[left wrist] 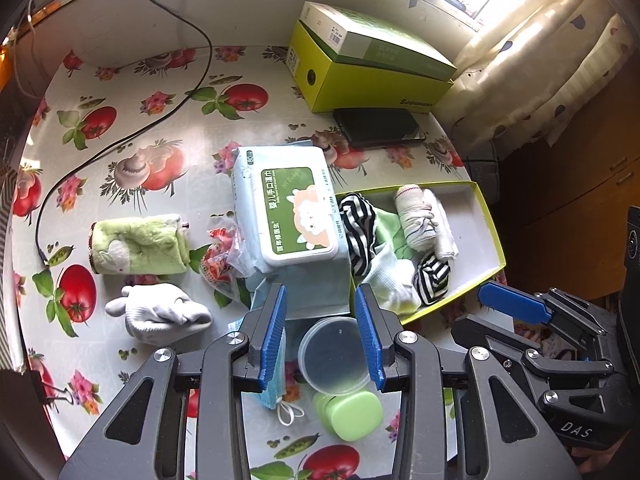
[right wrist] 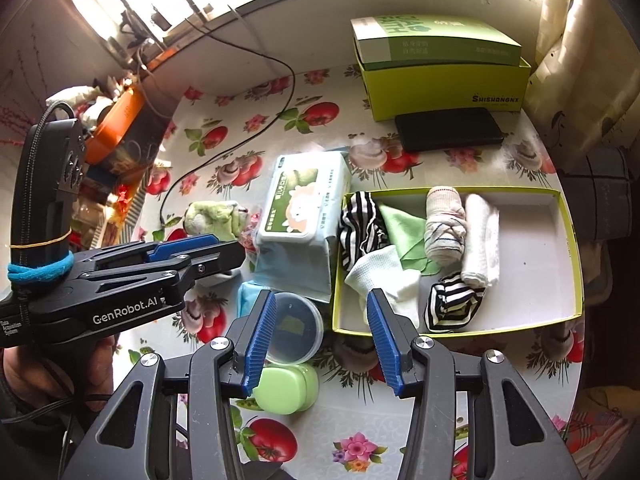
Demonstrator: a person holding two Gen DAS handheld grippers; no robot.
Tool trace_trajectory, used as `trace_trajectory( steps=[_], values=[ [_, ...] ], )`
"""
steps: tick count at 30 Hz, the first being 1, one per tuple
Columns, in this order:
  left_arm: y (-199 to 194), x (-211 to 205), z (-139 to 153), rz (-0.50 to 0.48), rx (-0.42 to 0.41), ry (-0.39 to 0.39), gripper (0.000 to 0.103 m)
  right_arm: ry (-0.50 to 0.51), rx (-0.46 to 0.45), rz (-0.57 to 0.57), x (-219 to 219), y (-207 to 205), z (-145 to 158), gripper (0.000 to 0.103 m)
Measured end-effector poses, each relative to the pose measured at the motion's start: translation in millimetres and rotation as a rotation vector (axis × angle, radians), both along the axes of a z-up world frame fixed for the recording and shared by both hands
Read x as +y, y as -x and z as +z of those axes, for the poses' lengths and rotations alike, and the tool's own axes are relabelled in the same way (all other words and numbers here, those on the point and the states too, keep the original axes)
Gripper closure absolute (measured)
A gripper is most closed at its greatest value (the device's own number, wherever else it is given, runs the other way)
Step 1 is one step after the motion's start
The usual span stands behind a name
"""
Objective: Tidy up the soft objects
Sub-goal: 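Move both grippers back over the pile toward the blue face mask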
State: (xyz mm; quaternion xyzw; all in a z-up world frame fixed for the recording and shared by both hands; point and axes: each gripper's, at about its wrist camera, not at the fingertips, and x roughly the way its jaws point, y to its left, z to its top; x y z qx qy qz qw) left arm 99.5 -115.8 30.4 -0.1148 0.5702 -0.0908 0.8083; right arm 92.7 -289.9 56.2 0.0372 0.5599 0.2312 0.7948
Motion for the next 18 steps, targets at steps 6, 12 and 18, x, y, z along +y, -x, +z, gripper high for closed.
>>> trace_trajectory(
  steps=[6, 12, 18],
  values=[
    [3.1, 5.5, -0.9, 0.011, 0.003, 0.0, 0.066, -0.001, 0.003, 0.013, 3.0, 2.2, -0.6, 0.056],
    [9.5, 18.8, -6.5, 0.042, 0.02, 0.009, 0.066, -0.009, 0.012, 0.027, 6.8, 2.9, -1.2, 0.056],
    [21.4, 44.3, -20.8, 0.1, 0.058, 0.012, 0.066, -0.014, 0.018, 0.045, 13.2, 3.8, -2.4, 0.056]
  ],
)
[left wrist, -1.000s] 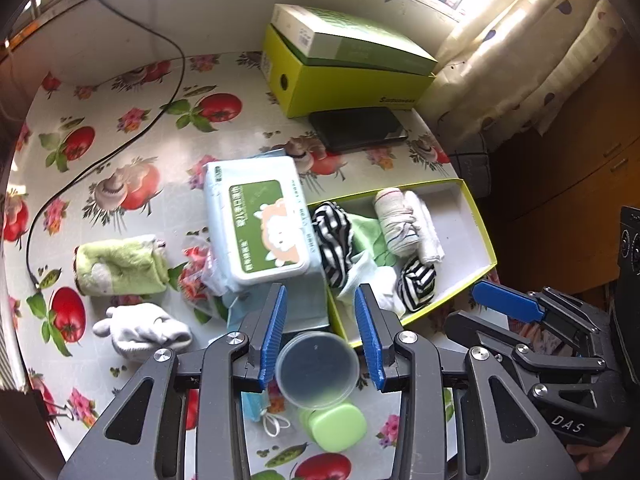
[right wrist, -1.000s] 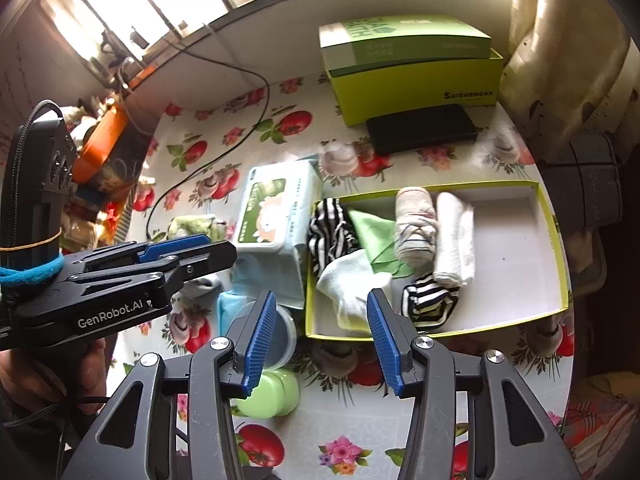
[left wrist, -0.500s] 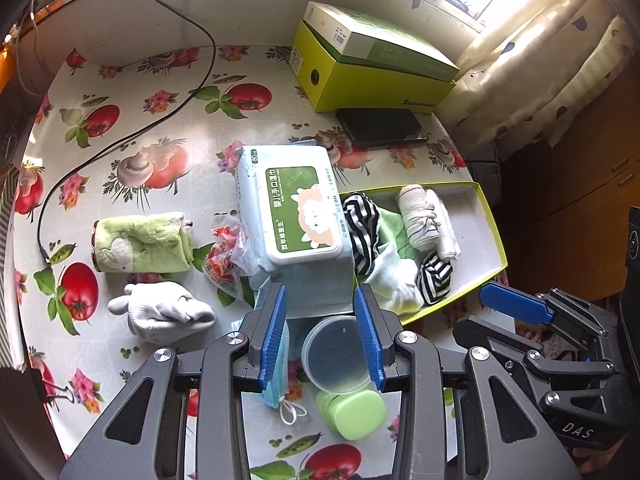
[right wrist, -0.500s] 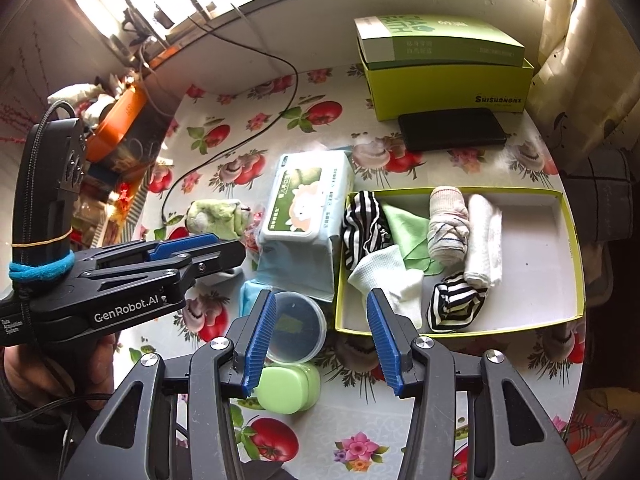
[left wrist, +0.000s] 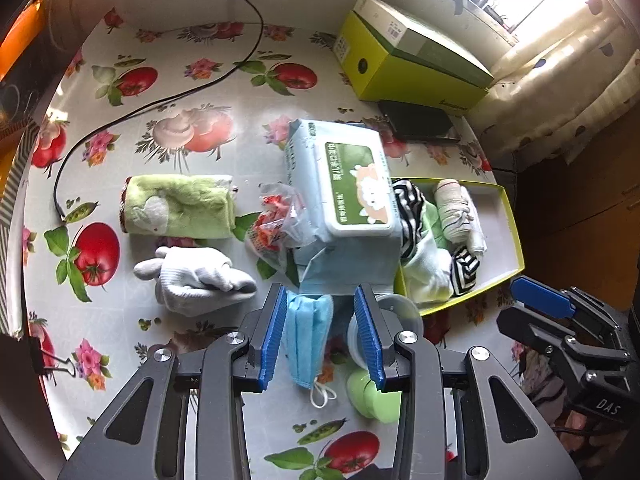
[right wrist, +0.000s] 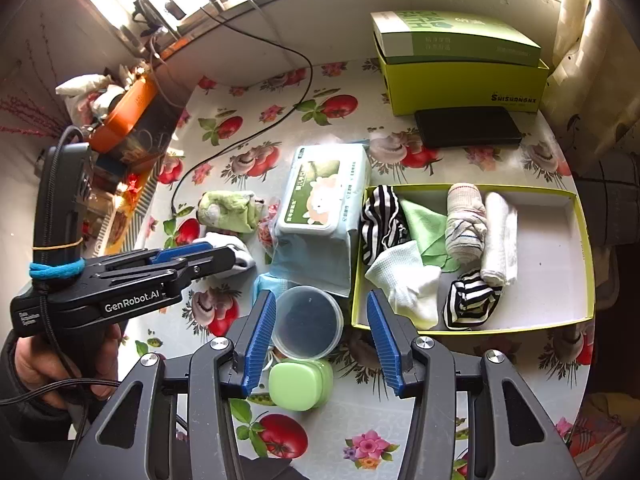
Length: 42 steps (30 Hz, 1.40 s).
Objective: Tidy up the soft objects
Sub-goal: 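Move both grippers back over the pile toward the blue face mask, then close the left gripper on the blue face mask and lift it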
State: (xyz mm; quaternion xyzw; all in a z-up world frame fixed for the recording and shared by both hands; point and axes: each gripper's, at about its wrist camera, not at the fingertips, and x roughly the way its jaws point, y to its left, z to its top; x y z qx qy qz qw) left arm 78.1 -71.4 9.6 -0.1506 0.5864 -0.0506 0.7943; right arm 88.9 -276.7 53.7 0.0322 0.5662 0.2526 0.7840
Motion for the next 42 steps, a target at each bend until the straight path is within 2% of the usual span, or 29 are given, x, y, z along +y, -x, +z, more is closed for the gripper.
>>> trace_trajectory(
  steps=[7, 14, 21, 27, 36, 39, 42],
  values=[
    [11.5, 18.9, -22.7, 0.037, 0.061, 0.014, 0.066, 0.0, 0.017, 0.019, 6.0, 0.9, -5.2, 0.056],
    [19.7, 6.7, -44.3, -0.022, 0.109, 0.079, 0.066, 0.004, 0.025, 0.027, 9.2, 0.5, -8.0, 0.056],
    [19.1, -4.2, -63.7, -0.06, 0.15, 0.091, 0.066, 0.007, 0.035, 0.029, 9.0, -0.4, -10.6, 0.056],
    [17.3, -15.5, -77.7, -0.085, 0.175, 0.071, 0.066, 0.01, 0.042, 0.031, 10.5, -0.7, -12.1, 0.056],
    [16.6, -26.5, -89.4, -0.097, 0.171, 0.011, 0.066, 0.016, 0.05, 0.042, 15.2, -0.1, -14.6, 0.056],
    [18.9, -27.0, -91.0, -0.103, 0.169, 0.008, 0.084, 0.014, 0.051, 0.05, 16.3, 0.3, -14.6, 0.056],
    [20.6, -23.2, -89.4, -0.09, 0.16, 0.015, 0.086, 0.015, 0.056, 0.056, 18.2, 0.4, -15.4, 0.056]
  ],
)
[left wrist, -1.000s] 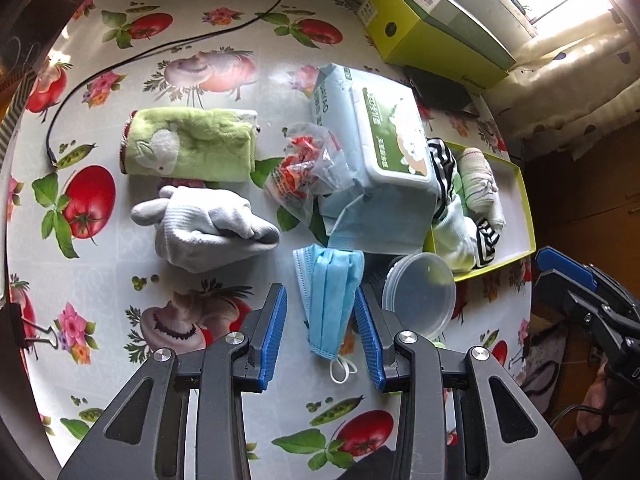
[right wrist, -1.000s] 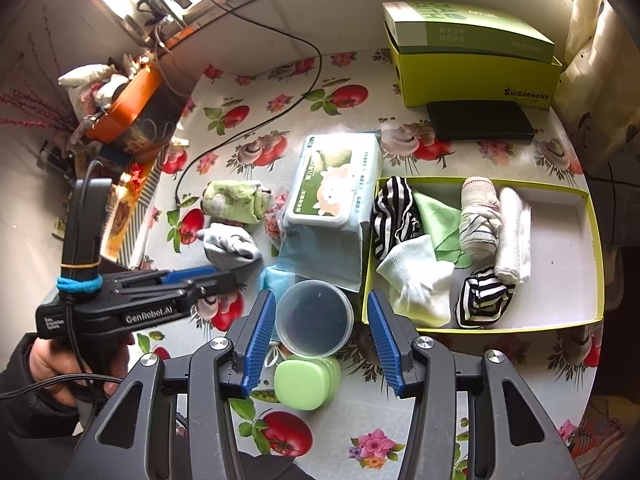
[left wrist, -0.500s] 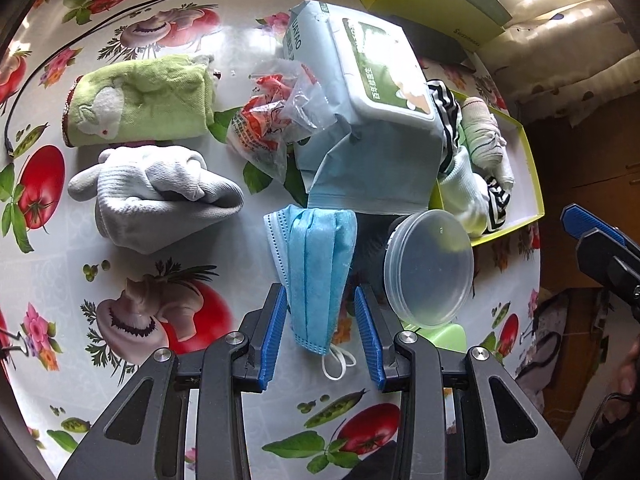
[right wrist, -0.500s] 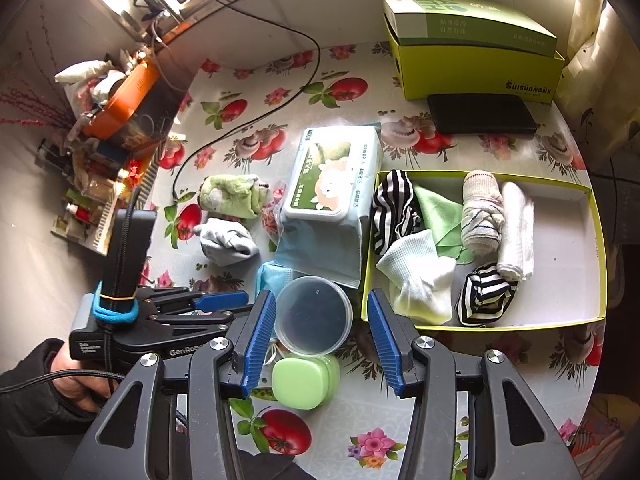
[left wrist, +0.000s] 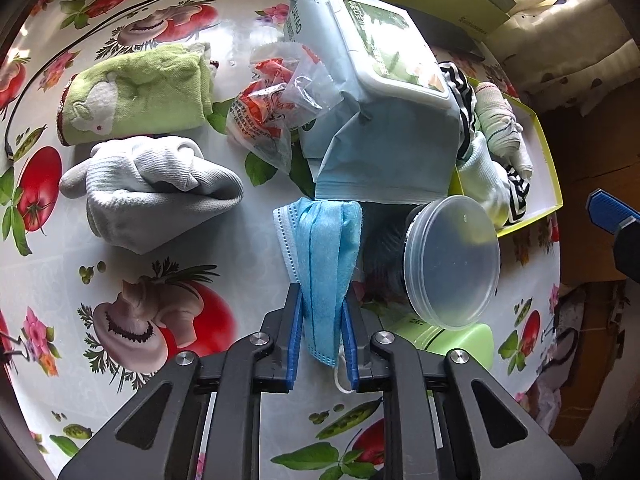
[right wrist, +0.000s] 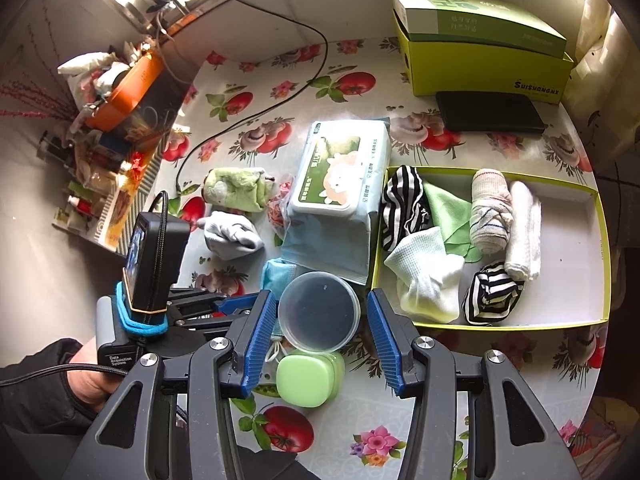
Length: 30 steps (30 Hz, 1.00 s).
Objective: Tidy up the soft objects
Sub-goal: 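Close the left gripper on the blue face mask and lift it, then grasp the clear plastic bag with the right gripper while the left holds the mask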
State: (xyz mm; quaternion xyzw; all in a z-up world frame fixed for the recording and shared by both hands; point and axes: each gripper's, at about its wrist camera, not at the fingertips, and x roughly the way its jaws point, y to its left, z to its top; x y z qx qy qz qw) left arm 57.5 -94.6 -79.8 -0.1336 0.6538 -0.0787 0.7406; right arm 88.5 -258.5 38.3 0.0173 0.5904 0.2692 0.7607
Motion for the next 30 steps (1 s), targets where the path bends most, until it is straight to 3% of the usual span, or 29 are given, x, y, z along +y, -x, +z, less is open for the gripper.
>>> trace_trajectory(
  steps=[16, 30],
  values=[
    [27.3, 58.8, 21.5, 0.157, -0.046, -0.016, 0.086, 0.02, 0.006, 0.096, 33.1, 5.4, -3.8, 0.056],
    [39.6, 95.6, 29.6, 0.254, -0.081, -0.023, 0.086, 0.081, -0.01, 0.241, 86.9, 4.5, -11.5, 0.056]
  ],
)
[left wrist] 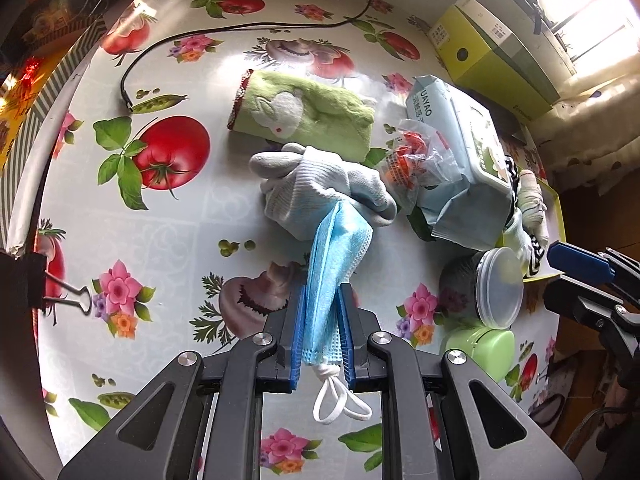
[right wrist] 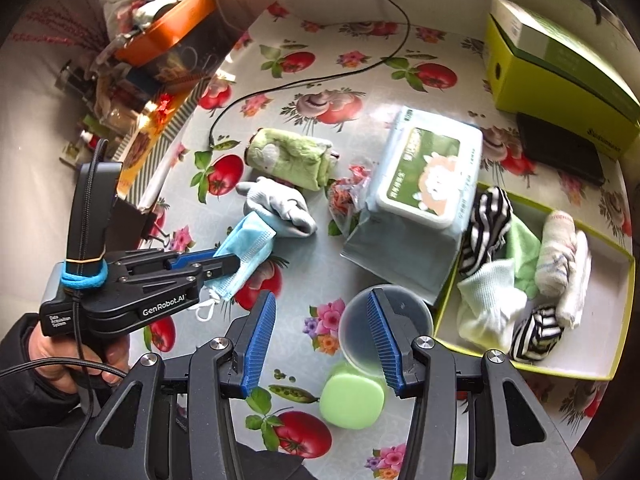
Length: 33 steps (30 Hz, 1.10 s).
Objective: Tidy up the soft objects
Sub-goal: 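Grasp the clear plastic bag with the right gripper while the left holds the mask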
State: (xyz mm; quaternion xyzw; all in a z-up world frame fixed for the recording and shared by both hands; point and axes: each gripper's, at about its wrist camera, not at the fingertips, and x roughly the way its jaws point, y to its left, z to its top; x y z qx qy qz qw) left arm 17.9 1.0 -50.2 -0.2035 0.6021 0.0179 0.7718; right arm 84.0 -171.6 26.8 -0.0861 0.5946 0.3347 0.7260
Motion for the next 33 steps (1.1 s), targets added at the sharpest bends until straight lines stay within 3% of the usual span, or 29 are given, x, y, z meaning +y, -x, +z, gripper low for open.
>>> trace_trajectory(
  steps=[8, 19, 33],
  values=[
    [10.3, 19.6, -5.2, 0.059, -0.001, 0.017, 0.086, 0.061, -0.053, 0.114, 42.1, -21.7, -8.2, 0.056],
    [20.3, 41.4, -18.8, 0.118, 0.02, 0.043, 0.086, 0.24, -0.126, 0.259, 88.1, -66.2, -38.1, 0.056],
    [16.2, 52.8, -40.7, 0.161, 0.086, 0.087, 0.082, 0.483, -0.121, 0.491, 120.1, -67.3, -90.3, 0.049]
  ],
)
